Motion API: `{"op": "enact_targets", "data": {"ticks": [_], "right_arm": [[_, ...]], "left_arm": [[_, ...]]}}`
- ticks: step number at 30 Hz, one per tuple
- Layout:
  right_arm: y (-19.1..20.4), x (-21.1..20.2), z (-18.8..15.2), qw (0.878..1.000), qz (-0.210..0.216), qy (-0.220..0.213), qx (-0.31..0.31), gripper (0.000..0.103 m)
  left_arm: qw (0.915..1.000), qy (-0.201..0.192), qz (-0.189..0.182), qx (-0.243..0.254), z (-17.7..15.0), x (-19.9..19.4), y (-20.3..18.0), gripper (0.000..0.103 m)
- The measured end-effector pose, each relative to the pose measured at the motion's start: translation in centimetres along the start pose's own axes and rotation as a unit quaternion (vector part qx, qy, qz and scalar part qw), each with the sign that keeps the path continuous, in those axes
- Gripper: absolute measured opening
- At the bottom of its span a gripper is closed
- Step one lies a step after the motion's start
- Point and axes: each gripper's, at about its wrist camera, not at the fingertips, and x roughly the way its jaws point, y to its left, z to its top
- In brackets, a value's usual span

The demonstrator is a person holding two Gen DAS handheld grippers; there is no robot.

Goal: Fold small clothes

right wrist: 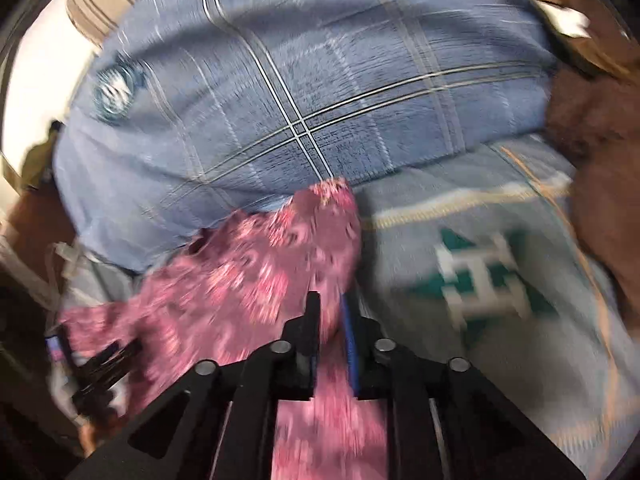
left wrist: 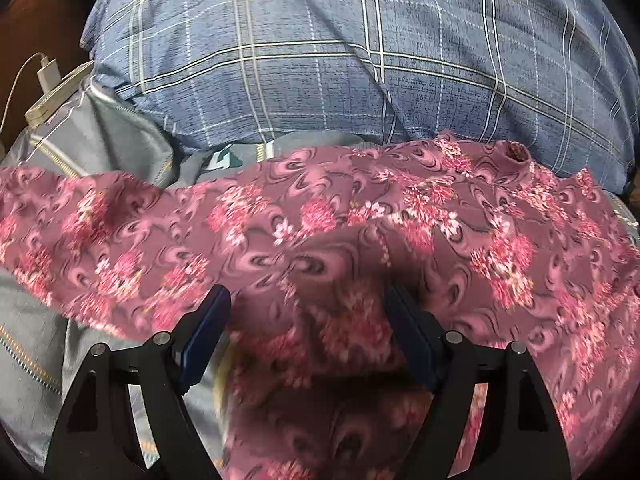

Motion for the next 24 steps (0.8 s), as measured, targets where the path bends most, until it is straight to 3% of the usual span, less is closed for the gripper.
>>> {"op": "enact_targets", "data": {"ticks": [2,4,8,10,12,14,15,16,17,18,20,21,24], "right_arm": [[-0.9,-2.0,-2.8,1.000,-0.014,0.011,-0.002,0.036],[-2.6,-3.6,-5.7,0.999,-0.031,0.022,-0.001,0.037],[-4.1,-3.0,-7.7,0.999,-0.009,0.033,0.022,0.037],[-3.2,-1.7,-7.9,0.999,-0.017,0.041,-0.008,0.036],[-2.1,-0.9,-8.4,0.992,-0.091,0.050,-0.073,0.004],[-1.3,-1.4,-7.9,0.991,-0.106,0.041,-0.071,0.005],[-1.0,-2.1,-7.5,0.993,-0.097,0.021,-0.065,0.012],[-0.7,-2.6,-7.0,0.996,-0.071,0.002,-0.058,0.012],[-0.4,-2.9,-6.2,0.999,-0.024,-0.014,-0.043,0.017],[-0.3,-2.6,-5.3,0.999,0.038,-0.016,-0.011,0.035],[-0.3,-1.2,-4.4,0.992,0.118,-0.008,0.047,0.066],[-0.3,0.3,-3.9,0.985,0.150,-0.005,0.088,0.067],[-0.8,4.1,-3.3,0.972,0.163,0.004,0.169,0.067]], "left_arm": [[1.0000,0.002,0.001,-0.001,-0.7,-1.3,0.2,0.080],[1.0000,0.003,-0.009,-0.001,-1.6,-2.8,0.1,0.080],[0.9997,0.010,-0.009,0.022,-4.0,-4.5,-1.1,0.080],[0.9992,0.027,-0.006,0.030,-5.6,-4.8,-1.4,0.080],[0.9985,0.043,0.003,0.035,-7.0,-4.7,-1.2,0.080],[0.9979,0.052,0.010,0.036,-7.7,-4.8,-0.4,0.080],[0.9982,0.053,0.005,0.026,-7.6,-5.1,0.2,0.080],[0.9984,0.054,0.001,0.015,-7.3,-5.2,0.7,0.080],[0.9984,0.057,-0.005,-0.002,-6.8,-5.3,1.2,0.080],[0.9980,0.059,-0.015,-0.018,-6.0,-5.3,1.7,0.080],[0.9969,0.056,-0.033,-0.043,-4.7,-5.4,2.0,0.080],[0.9964,0.054,-0.040,-0.052,-4.0,-5.3,2.0,0.080],[0.9948,0.056,-0.053,-0.066,-1.7,-4.0,1.2,0.080]]}}
